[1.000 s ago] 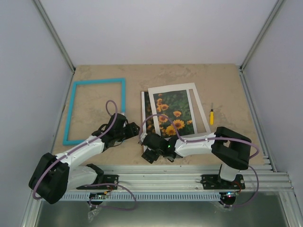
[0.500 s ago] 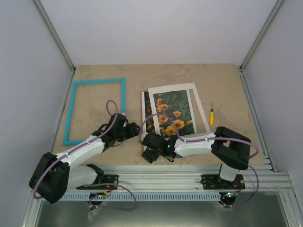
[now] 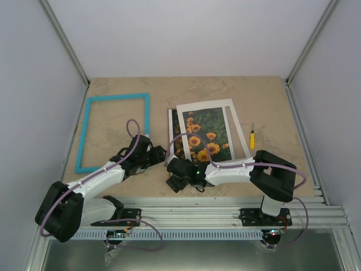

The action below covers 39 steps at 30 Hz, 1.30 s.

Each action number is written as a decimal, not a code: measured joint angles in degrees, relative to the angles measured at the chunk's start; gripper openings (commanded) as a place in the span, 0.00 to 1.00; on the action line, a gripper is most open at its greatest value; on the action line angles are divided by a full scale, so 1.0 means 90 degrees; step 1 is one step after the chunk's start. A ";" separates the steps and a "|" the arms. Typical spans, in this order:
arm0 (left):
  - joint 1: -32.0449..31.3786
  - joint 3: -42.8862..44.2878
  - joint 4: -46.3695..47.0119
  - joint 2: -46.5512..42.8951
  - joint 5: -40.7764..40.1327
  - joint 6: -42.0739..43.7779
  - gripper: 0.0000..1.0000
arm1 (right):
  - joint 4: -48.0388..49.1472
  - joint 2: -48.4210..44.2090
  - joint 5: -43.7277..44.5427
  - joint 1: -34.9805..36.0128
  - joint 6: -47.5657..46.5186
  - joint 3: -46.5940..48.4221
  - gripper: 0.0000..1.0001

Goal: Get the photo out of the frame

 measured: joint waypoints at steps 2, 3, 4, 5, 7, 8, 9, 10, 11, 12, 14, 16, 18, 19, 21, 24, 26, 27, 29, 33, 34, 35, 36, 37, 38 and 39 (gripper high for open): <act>-0.0002 0.0000 0.0024 0.0027 0.0039 0.0000 0.74 | -0.0046 0.0083 0.0032 0.0000 0.0039 0.0002 0.94; -0.0002 0.0000 0.0034 0.0036 0.0051 0.0000 0.74 | -0.0075 0.0124 0.0051 -0.0002 0.0056 0.0002 0.93; -0.0002 0.0000 0.0036 0.0049 0.0075 0.0000 0.74 | -0.0073 0.0155 0.0058 -0.0002 0.0073 0.0005 0.92; -0.0002 0.0000 0.0041 0.0053 0.0102 0.0000 0.74 | -0.0080 0.0155 0.0068 -0.0002 0.0080 0.0019 0.90; -0.0002 0.0000 0.0058 0.0056 0.0126 0.0000 0.74 | -0.0109 0.0158 0.0075 -0.0002 0.0102 0.0036 0.86; -0.0002 0.0000 0.0068 0.0058 0.0141 0.0000 0.74 | -0.0114 0.0158 0.0075 -0.0002 0.0117 0.0036 0.84; -0.0002 0.0000 0.0075 0.0058 0.0155 0.0000 0.74 | -0.0114 0.0158 0.0075 -0.0005 0.0121 0.0036 0.81; -0.0002 0.0000 0.0078 0.0058 0.0160 0.0000 0.74 | -0.0117 0.0158 0.0073 -0.0015 0.0134 0.0036 0.78; -0.0002 0.0000 0.0078 0.0058 0.0163 0.0000 0.74 | -0.0121 0.0158 0.0078 -0.0029 0.0141 0.0036 0.76; -0.0002 0.0000 0.0078 0.0063 0.0170 0.0000 0.74 | -0.0124 0.0158 0.0080 -0.0041 0.0146 0.0036 0.74; -0.0002 0.0000 0.0080 0.0083 0.0211 0.0000 0.74 | -0.0107 0.0158 0.0075 -0.0100 0.0168 0.0032 0.70; -0.0002 0.0000 0.0083 0.0104 0.0262 -0.0002 0.74 | -0.0058 0.0155 0.0066 -0.0158 0.0160 0.0010 0.66; -0.0002 0.0000 0.0097 0.0129 0.0308 -0.0002 0.74 | 0.0049 0.0141 0.0039 -0.0226 0.0155 -0.0053 0.62; -0.0002 0.0000 0.0117 0.0138 0.0330 -0.0002 0.74 | 0.0109 0.0121 0.0015 -0.0255 0.0151 -0.0090 0.59; -0.0002 0.0000 0.0151 0.0155 0.0393 -0.0007 0.74 | 0.0194 0.0080 -0.0049 -0.0289 0.0143 -0.0148 0.58; -0.0002 0.0000 0.0216 0.0206 0.0474 -0.0027 0.75 | 0.0284 0.0058 -0.0114 -0.0328 0.0136 -0.0199 0.56; -0.0002 0.0000 0.0265 0.0255 0.0529 -0.0049 0.75 | 0.0311 0.0032 -0.0148 -0.0347 0.0136 -0.0226 0.56; -0.0002 0.0000 0.0296 0.0279 0.0556 -0.0066 0.75 | 0.0330 0.0005 -0.0170 -0.0355 0.0136 -0.0248 0.56; -0.0002 0.0000 0.0359 0.0325 0.0622 -0.0092 0.75 | 0.0376 -0.0080 -0.0221 -0.0369 0.0138 -0.0330 0.55; -0.0002 0.0000 0.0498 0.0452 0.0772 -0.0151 0.75 | 0.0396 -0.0306 -0.0267 -0.0425 0.0158 -0.0532 0.52; -0.0002 0.0000 0.0534 0.0486 0.0806 -0.0170 0.75 | 0.0406 -0.0359 -0.0267 -0.0449 0.0165 -0.0571 0.51; -0.0002 0.0000 0.0568 0.0517 0.0838 -0.0192 0.75 | 0.0435 -0.0415 -0.0272 -0.0478 0.0182 -0.0622 0.50; -0.0002 0.0000 0.0595 0.0539 0.0865 -0.0206 0.75 | 0.0452 -0.0469 -0.0282 -0.0503 0.0194 -0.0661 0.49; -0.0002 0.0000 0.0627 0.0566 0.0891 -0.0223 0.75 | 0.0481 -0.0515 -0.0287 -0.0532 0.0211 -0.0702 0.48; -0.0005 0.0000 0.0663 0.0593 0.0930 -0.0245 0.75 | 0.0512 -0.0554 -0.0289 -0.0546 0.0223 -0.0731 0.47; -0.0002 0.0000 0.0716 0.0619 0.0974 -0.0270 0.75 | 0.0534 -0.0576 -0.0291 -0.0566 0.0236 -0.0746 0.47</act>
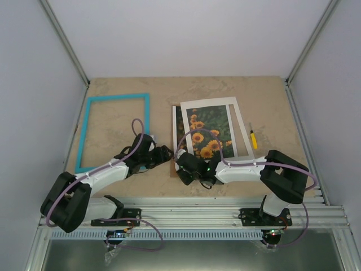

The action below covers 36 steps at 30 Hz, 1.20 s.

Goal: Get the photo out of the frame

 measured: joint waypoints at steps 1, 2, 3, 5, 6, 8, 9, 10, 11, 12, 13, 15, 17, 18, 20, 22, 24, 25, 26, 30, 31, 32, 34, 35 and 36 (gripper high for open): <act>-0.0002 0.0000 0.0041 0.0019 0.0032 -0.0027 0.75 | 0.0032 -0.0015 0.0000 -0.0002 0.0015 -0.0015 0.47; 0.0000 0.0000 0.0097 0.0041 0.0068 -0.0061 0.75 | 0.0058 -0.0024 -0.0005 -0.0005 0.0027 -0.0024 0.47; -0.0002 0.0000 0.0170 0.0070 0.0117 -0.0095 0.75 | 0.0080 -0.0032 -0.0005 -0.0005 0.0032 -0.0036 0.47; -0.0002 0.0000 0.0313 0.0158 0.0204 -0.0151 0.75 | 0.0129 -0.0049 -0.0022 -0.0005 0.0046 -0.0066 0.47; -0.0002 0.0000 0.0398 0.0223 0.0250 -0.0199 0.75 | 0.0141 -0.0053 -0.0022 -0.0005 0.0049 -0.0070 0.46; -0.0002 0.0000 0.0551 0.0376 0.0335 -0.0272 0.75 | 0.0177 -0.0070 -0.0027 -0.0005 0.0053 -0.0083 0.46; -0.0002 0.0000 0.0636 0.0464 0.0381 -0.0328 0.75 | 0.0187 -0.0080 -0.0039 -0.0005 0.0056 -0.0087 0.46; -0.0002 0.0000 0.0721 0.0544 0.0430 -0.0376 0.74 | 0.0199 -0.0090 -0.0046 -0.0005 0.0058 -0.0095 0.46; -0.0002 0.0000 0.0797 0.0610 0.0461 -0.0413 0.73 | 0.0214 -0.0097 -0.0049 -0.0005 0.0061 -0.0104 0.46; -0.0002 0.0000 0.0896 0.0692 0.0483 -0.0464 0.73 | 0.0236 -0.0112 -0.0056 -0.0005 0.0066 -0.0121 0.46; -0.0002 0.0000 0.0981 0.0775 0.0508 -0.0522 0.71 | 0.0248 -0.0119 -0.0066 -0.0005 0.0066 -0.0134 0.46; -0.0002 0.0000 0.1137 0.0913 0.0539 -0.0614 0.68 | 0.0272 -0.0136 -0.0083 -0.0005 0.0066 -0.0158 0.46; -0.0002 0.0000 0.1302 0.1042 0.0576 -0.0712 0.65 | 0.0304 -0.0155 -0.0095 -0.0005 0.0066 -0.0185 0.46; -0.0002 0.0000 0.1375 0.1095 0.0590 -0.0758 0.63 | 0.0311 -0.0172 -0.0095 -0.0005 0.0066 -0.0197 0.47; -0.0002 0.0000 0.1518 0.1197 0.0619 -0.0840 0.62 | 0.0333 -0.0204 -0.0097 -0.0005 0.0066 -0.0221 0.46; -0.0002 0.0002 0.1613 0.1273 0.0648 -0.0908 0.60 | 0.0359 -0.0221 -0.0097 -0.0005 0.0066 -0.0238 0.47; -0.0002 0.0005 0.1707 0.1333 0.0697 -0.0967 0.58 | 0.0386 -0.0226 -0.0100 -0.0005 0.0066 -0.0260 0.47; -0.0002 0.0012 0.1741 0.1358 0.0719 -0.0998 0.57 | 0.0398 -0.0228 -0.0100 -0.0005 0.0066 -0.0270 0.47; -0.0002 0.0027 0.1797 0.1396 0.0743 -0.1027 0.55 | 0.0410 -0.0228 -0.0102 -0.0005 0.0066 -0.0277 0.47; -0.0002 0.0102 0.2059 0.1639 0.0857 -0.1129 0.50 | 0.0454 -0.0245 -0.0107 -0.0005 0.0061 -0.0296 0.47; -0.0002 0.0117 0.2101 0.1700 0.0877 -0.1149 0.49 | 0.0464 -0.0248 -0.0109 -0.0005 0.0061 -0.0296 0.47; -0.0002 0.0138 0.2157 0.1792 0.0901 -0.1168 0.49 | 0.0466 -0.0250 -0.0112 -0.0005 0.0061 -0.0296 0.47; -0.0002 0.0187 0.2217 0.1936 0.0906 -0.1217 0.49 | 0.0464 -0.0250 -0.0114 -0.0005 0.0058 -0.0299 0.47; -0.0002 0.0219 0.2227 0.1996 0.0903 -0.1226 0.49 | 0.0466 -0.0253 -0.0114 -0.0005 0.0051 -0.0299 0.47; -0.0002 0.0248 0.2246 0.2042 0.0906 -0.1234 0.49 | 0.0469 -0.0255 -0.0114 -0.0005 0.0046 -0.0301 0.47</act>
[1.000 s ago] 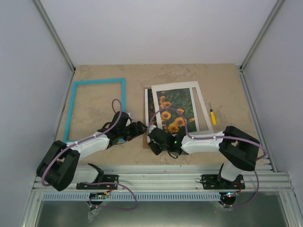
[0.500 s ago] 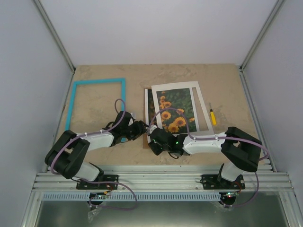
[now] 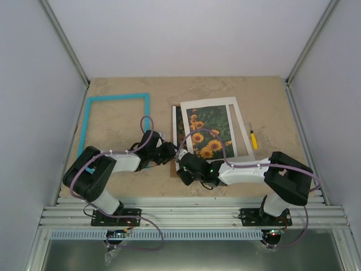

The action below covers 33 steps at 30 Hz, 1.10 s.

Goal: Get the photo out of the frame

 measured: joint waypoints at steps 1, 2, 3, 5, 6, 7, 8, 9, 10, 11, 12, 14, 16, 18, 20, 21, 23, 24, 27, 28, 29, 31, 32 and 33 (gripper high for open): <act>0.0000 0.0053 0.0015 0.0053 -0.0002 0.0000 0.49 | 0.0007 -0.0010 0.0000 0.0000 -0.0002 -0.0007 0.47; 0.0000 0.0131 0.0024 0.0119 -0.0007 0.0000 0.50 | 0.0012 -0.0022 0.0000 0.0000 -0.0005 -0.0015 0.47; 0.0000 0.0177 0.0041 0.0170 -0.0007 0.0000 0.50 | 0.0027 -0.0032 -0.0002 0.0000 -0.0007 -0.0022 0.47; 0.0000 0.0287 0.0087 0.0296 -0.0010 -0.0002 0.49 | 0.0046 -0.0063 -0.0007 0.0000 -0.0024 -0.0041 0.47; 0.0002 0.0333 0.0107 0.0362 -0.0007 -0.0002 0.49 | 0.0053 -0.0073 -0.0012 0.0000 -0.0029 -0.0053 0.47; 0.0007 0.0391 0.0134 0.0442 -0.0002 -0.0002 0.49 | 0.0058 -0.0075 -0.0024 0.0000 -0.0032 -0.0061 0.47; 0.0007 0.0442 0.0170 0.0515 0.0005 -0.0002 0.49 | 0.0066 -0.0075 -0.0027 0.0000 -0.0036 -0.0068 0.47; 0.0017 0.0512 0.0209 0.0600 0.0017 -0.0002 0.49 | 0.0075 -0.0075 -0.0029 0.0000 -0.0041 -0.0078 0.47; 0.0027 0.0593 0.0245 0.0687 0.0027 -0.0002 0.48 | 0.0090 -0.0078 -0.0036 0.0000 -0.0051 -0.0095 0.47; 0.0041 0.0651 0.0267 0.0753 0.0041 -0.0002 0.48 | 0.0092 -0.0078 -0.0041 0.0000 -0.0053 -0.0102 0.47; 0.0066 0.0712 0.0287 0.0821 0.0049 0.0000 0.48 | 0.0090 -0.0078 -0.0046 0.0000 -0.0056 -0.0104 0.47; 0.0143 0.0833 0.0313 0.0952 0.0070 0.0002 0.47 | 0.0143 -0.0078 -0.0053 0.0000 -0.0075 -0.0114 0.47; 0.0221 0.0969 0.0323 0.1083 0.0090 0.0017 0.45 | 0.0189 -0.0078 -0.0075 -0.0002 -0.0087 -0.0126 0.47; 0.0287 0.1141 0.0323 0.1241 0.0095 0.0039 0.44 | 0.0233 -0.0078 -0.0107 -0.0002 -0.0100 -0.0134 0.47; 0.0335 0.1299 0.0323 0.1389 0.0100 0.0083 0.41 | 0.0267 -0.0078 -0.0138 -0.0002 -0.0104 -0.0136 0.47; 0.0359 0.1365 0.0335 0.1462 0.0112 0.0109 0.40 | 0.0282 -0.0078 -0.0146 -0.0002 -0.0109 -0.0136 0.47; 0.0396 0.1489 0.0355 0.1593 0.0138 0.0163 0.36 | 0.0294 -0.0078 -0.0151 -0.0002 -0.0126 -0.0136 0.47; 0.0410 0.1547 0.0367 0.1659 0.0160 0.0177 0.33 | 0.0311 -0.0078 -0.0153 -0.0002 -0.0141 -0.0136 0.47; 0.0440 0.1712 0.0384 0.1846 0.0202 0.0233 0.26 | 0.0350 -0.0078 -0.0155 -0.0002 -0.0170 -0.0136 0.49; 0.0452 0.1761 0.0396 0.1904 0.0214 0.0260 0.22 | 0.0364 -0.0078 -0.0158 -0.0002 -0.0175 -0.0136 0.51; 0.0461 0.1804 0.0398 0.1960 0.0231 0.0294 0.18 | 0.0379 -0.0078 -0.0158 -0.0005 -0.0187 -0.0136 0.52; 0.0478 0.1855 0.0403 0.2038 0.0248 0.0362 0.09 | 0.0393 -0.0083 -0.0158 -0.0005 -0.0209 -0.0136 0.55; 0.0483 0.1860 0.0396 0.2052 0.0253 0.0364 0.05 | 0.0393 -0.0095 -0.0158 -0.0005 -0.0219 -0.0138 0.57; 0.0493 0.1863 0.0362 0.2062 0.0236 0.0442 0.01 | 0.0396 -0.0117 -0.0158 -0.0005 -0.0228 -0.0138 0.59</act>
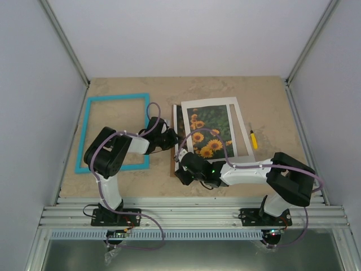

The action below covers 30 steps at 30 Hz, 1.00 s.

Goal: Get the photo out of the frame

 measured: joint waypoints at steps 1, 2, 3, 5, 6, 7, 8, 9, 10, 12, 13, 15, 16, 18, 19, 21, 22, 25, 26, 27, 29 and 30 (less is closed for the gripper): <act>0.0007 0.0000 -0.0034 0.0005 -0.0007 0.0024 0.00 | 0.0002 -0.0024 -0.0002 0.0000 0.0005 -0.0002 0.61; 0.0012 -0.0002 -0.0068 0.0002 -0.0024 0.0029 0.00 | 0.0005 -0.0061 -0.0007 0.0000 -0.0017 -0.0010 0.62; 0.0017 -0.0005 -0.0080 0.0000 -0.0029 0.0083 0.00 | 0.0010 -0.0104 -0.0010 0.0000 -0.0022 -0.0022 0.63; 0.0027 -0.0017 -0.0146 -0.0056 -0.0070 0.0160 0.00 | 0.0002 -0.0202 -0.0010 0.0000 -0.0046 -0.0039 0.67; 0.0036 -0.0034 -0.0216 -0.0107 -0.0119 0.0206 0.00 | 0.0005 -0.0257 -0.0007 0.0000 -0.0056 -0.0049 0.68; 0.0044 -0.0053 -0.0308 -0.0172 -0.0168 0.0253 0.00 | 0.0005 -0.0328 -0.0007 0.0000 -0.0070 -0.0053 0.70; 0.0053 -0.0078 -0.0413 -0.0255 -0.0219 0.0299 0.00 | 0.0005 -0.0403 -0.0005 0.0000 -0.0097 -0.0058 0.72; 0.0061 -0.0100 -0.0527 -0.0359 -0.0291 0.0369 0.00 | -0.0005 -0.0483 -0.0002 0.0000 -0.0126 -0.0058 0.73; 0.0068 -0.0117 -0.0653 -0.0476 -0.0352 0.0430 0.00 | -0.0012 -0.0554 0.0002 -0.0002 -0.0155 -0.0058 0.73; 0.0080 -0.0134 -0.0923 -0.0724 -0.0493 0.0568 0.00 | -0.0032 -0.0729 0.0027 -0.0017 -0.0216 -0.0056 0.74; 0.0080 -0.0134 -0.1071 -0.0865 -0.0585 0.0636 0.00 | -0.0032 -0.0809 0.0041 -0.0032 -0.0253 -0.0056 0.75; 0.0083 -0.0134 -0.1348 -0.1117 -0.0738 0.0763 0.00 | -0.0039 -0.0940 0.0095 -0.0078 -0.0308 -0.0056 0.76; 0.0085 -0.0134 -0.1481 -0.1251 -0.0823 0.0835 0.00 | -0.0053 -0.1005 0.0136 -0.0117 -0.0333 -0.0056 0.77; 0.0085 -0.0134 -0.1719 -0.1464 -0.0974 0.0954 0.00 | -0.0102 -0.1122 0.0194 -0.0223 -0.0379 -0.0056 0.79; 0.0085 -0.0134 -0.1838 -0.1552 -0.1044 0.1020 0.00 | -0.0131 -0.1168 0.0219 -0.0294 -0.0401 -0.0056 0.80; 0.0085 -0.0134 -0.2089 -0.1700 -0.1195 0.1134 0.00 | -0.0192 -0.1251 0.0260 -0.0454 -0.0444 -0.0056 0.81; 0.0085 -0.0134 -0.2246 -0.1780 -0.1292 0.1195 0.00 | -0.0223 -0.1297 0.0284 -0.0551 -0.0469 -0.0056 0.81; 0.0085 -0.0134 -0.2725 -0.2072 -0.1549 0.1355 0.00 | -0.0267 -0.1455 0.0306 -0.0843 -0.0525 -0.0080 0.82; 0.0085 -0.0136 -0.2888 -0.2198 -0.1634 0.1406 0.00 | -0.0255 -0.1520 0.0308 -0.0930 -0.0539 -0.0109 0.82; 0.0085 -0.0134 -0.3048 -0.2341 -0.1727 0.1447 0.00 | -0.0238 -0.1579 0.0306 -0.1008 -0.0542 -0.0151 0.82; 0.0085 -0.0134 -0.3364 -0.2630 -0.1923 0.1542 0.00 | -0.0160 -0.1719 0.0306 -0.1178 -0.0542 -0.0323 0.82; 0.0085 -0.0134 -0.3492 -0.2771 -0.2004 0.1571 0.00 | -0.0107 -0.1778 0.0301 -0.1265 -0.0537 -0.0437 0.82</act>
